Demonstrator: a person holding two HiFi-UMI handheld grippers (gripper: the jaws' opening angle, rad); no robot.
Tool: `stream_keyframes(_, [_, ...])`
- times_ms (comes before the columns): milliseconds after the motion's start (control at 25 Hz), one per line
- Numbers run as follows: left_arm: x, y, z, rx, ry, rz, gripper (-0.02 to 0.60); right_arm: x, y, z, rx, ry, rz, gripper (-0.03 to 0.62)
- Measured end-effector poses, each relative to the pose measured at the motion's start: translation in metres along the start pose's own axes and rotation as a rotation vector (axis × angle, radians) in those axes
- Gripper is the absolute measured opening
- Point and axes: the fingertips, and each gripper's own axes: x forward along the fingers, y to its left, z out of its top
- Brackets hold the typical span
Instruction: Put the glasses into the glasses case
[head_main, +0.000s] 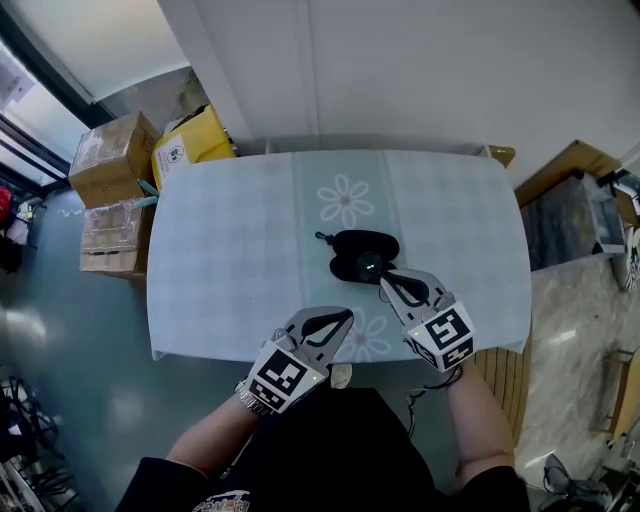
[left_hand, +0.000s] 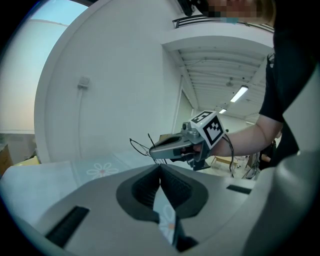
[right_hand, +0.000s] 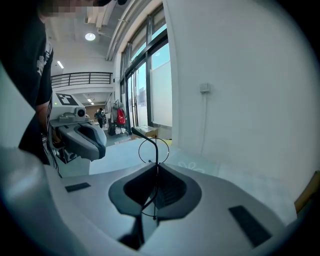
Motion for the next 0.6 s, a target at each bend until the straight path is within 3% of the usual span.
stream_keyframes(600, [0.017, 0.034, -0.030, -0.064, 0.054, -0.012, 0.028, 0.082, -0.017, -0.064, -0.208, 0.290, 0.165, 0.032])
